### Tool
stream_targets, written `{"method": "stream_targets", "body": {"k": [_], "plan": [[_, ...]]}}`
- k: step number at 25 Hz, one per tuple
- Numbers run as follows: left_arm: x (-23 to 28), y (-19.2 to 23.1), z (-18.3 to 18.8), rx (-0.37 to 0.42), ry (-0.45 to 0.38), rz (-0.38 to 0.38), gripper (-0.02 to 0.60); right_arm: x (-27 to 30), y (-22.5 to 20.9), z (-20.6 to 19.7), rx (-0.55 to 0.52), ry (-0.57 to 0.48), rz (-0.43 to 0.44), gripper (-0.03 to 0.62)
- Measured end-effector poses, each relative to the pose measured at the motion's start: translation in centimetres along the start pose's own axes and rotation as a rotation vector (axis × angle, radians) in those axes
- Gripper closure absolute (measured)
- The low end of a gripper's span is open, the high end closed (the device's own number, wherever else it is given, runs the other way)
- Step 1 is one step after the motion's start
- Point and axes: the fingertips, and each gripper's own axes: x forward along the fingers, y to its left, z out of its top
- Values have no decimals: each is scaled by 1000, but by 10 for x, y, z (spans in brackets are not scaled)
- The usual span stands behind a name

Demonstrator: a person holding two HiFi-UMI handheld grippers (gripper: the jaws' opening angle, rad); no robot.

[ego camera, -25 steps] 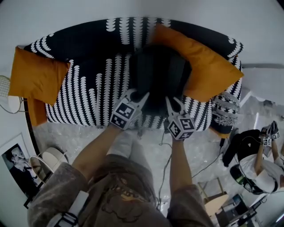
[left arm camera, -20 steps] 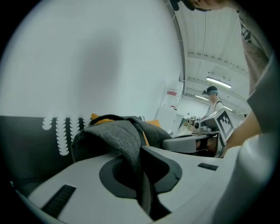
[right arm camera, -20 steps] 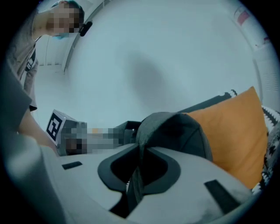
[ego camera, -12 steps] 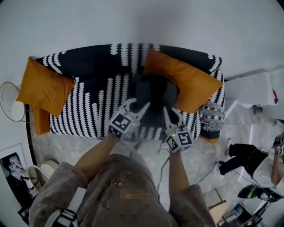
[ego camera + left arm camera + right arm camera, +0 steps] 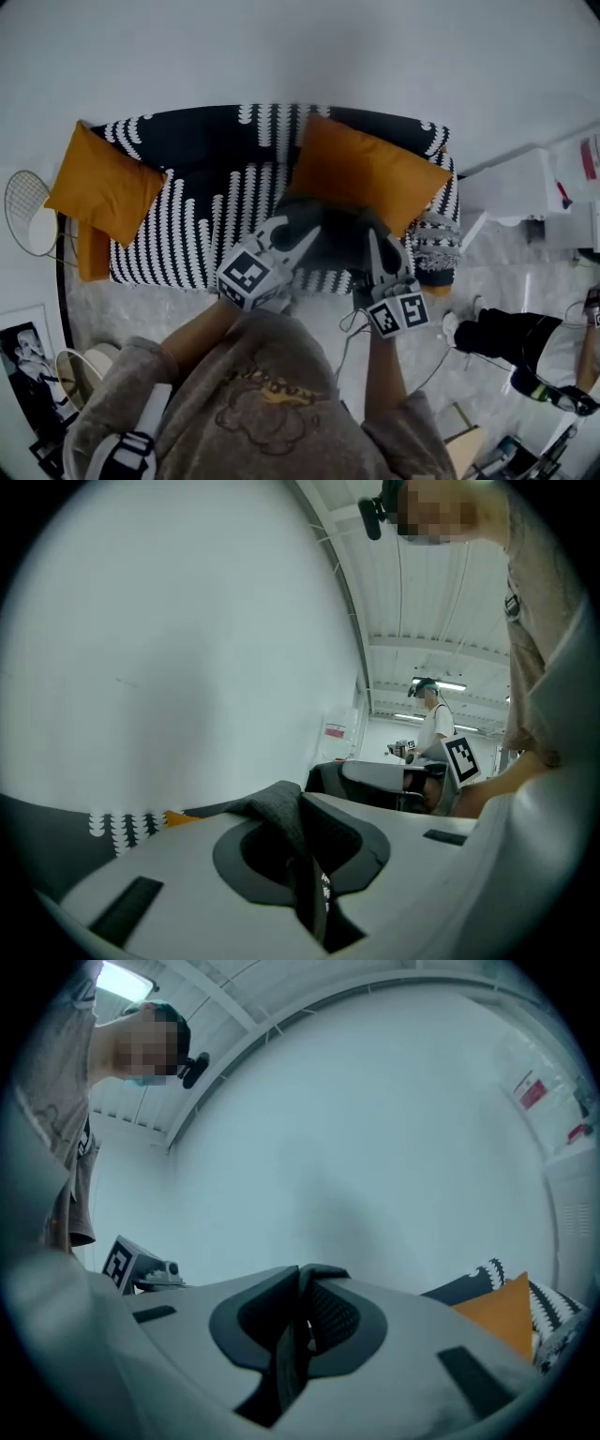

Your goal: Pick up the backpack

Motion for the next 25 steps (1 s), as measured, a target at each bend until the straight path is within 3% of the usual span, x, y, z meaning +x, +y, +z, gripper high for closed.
{"method": "stream_targets", "body": {"k": [7,14,20,25], "plan": [[-45,-41,75,116,-124,6,557,-51,62,65,-64,-117,79,571],[-95,-55,122,110,-181,42,557,-64,115,102,-101,-166,153,569],[-141,-71,123,116,-189,51,555,-75,154,104,-72,-192,183,569],[-197,-105,104,127,-166,13,555,-110,202,86,-42,-207,166,569]]}}
